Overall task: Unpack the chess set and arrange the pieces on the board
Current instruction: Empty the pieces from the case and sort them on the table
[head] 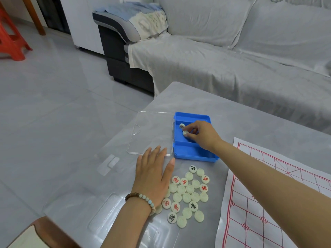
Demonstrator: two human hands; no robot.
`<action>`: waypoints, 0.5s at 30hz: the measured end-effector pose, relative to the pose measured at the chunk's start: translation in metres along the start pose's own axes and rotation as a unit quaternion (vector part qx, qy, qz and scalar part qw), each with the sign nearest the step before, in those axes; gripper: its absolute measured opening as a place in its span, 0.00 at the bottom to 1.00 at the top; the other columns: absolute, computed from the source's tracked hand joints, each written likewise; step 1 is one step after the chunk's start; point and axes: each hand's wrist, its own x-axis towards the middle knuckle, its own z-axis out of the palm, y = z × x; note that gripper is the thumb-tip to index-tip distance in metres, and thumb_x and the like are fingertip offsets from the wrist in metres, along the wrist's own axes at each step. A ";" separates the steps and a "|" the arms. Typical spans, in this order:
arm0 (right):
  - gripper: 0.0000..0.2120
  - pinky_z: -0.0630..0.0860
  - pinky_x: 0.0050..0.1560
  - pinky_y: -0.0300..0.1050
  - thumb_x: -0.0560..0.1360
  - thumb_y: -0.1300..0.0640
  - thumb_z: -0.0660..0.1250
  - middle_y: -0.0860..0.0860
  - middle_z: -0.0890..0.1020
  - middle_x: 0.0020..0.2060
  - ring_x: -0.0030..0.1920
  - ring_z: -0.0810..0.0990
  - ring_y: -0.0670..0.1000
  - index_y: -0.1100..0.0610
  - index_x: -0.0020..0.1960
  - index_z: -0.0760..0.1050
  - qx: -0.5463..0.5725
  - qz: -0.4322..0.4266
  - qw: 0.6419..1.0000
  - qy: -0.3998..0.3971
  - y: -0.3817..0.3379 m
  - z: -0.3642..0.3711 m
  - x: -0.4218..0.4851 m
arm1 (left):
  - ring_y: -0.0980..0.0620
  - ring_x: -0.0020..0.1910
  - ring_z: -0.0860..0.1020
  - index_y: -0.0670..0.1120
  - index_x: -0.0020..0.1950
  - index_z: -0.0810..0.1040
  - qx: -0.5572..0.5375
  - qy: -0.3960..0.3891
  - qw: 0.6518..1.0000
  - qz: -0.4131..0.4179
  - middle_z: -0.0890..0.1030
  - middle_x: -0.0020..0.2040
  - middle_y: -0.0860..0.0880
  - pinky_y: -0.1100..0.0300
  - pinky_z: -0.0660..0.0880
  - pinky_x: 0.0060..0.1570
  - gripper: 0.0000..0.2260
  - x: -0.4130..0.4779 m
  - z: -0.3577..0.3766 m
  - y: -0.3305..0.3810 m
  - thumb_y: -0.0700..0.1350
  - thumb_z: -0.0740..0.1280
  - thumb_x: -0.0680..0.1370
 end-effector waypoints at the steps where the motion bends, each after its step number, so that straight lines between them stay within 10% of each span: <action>1: 0.10 0.69 0.42 0.35 0.75 0.56 0.68 0.49 0.77 0.43 0.39 0.73 0.45 0.55 0.55 0.81 0.007 -0.001 1.000 0.013 -0.001 -0.002 -0.002 | 0.56 0.75 0.43 0.54 0.76 0.50 0.005 0.000 1.000 -0.002 0.49 0.76 0.56 0.55 0.41 0.73 0.26 -0.001 -0.001 -0.001 0.59 0.40 0.78; 15: 0.11 0.75 0.48 0.41 0.74 0.55 0.69 0.49 0.79 0.47 0.43 0.76 0.46 0.52 0.56 0.80 0.000 -0.104 0.993 -0.063 -0.041 0.018 -0.092 | 0.55 0.75 0.46 0.53 0.75 0.54 -0.048 0.061 0.997 -0.018 0.53 0.76 0.54 0.55 0.43 0.73 0.25 -0.018 -0.019 0.001 0.58 0.43 0.78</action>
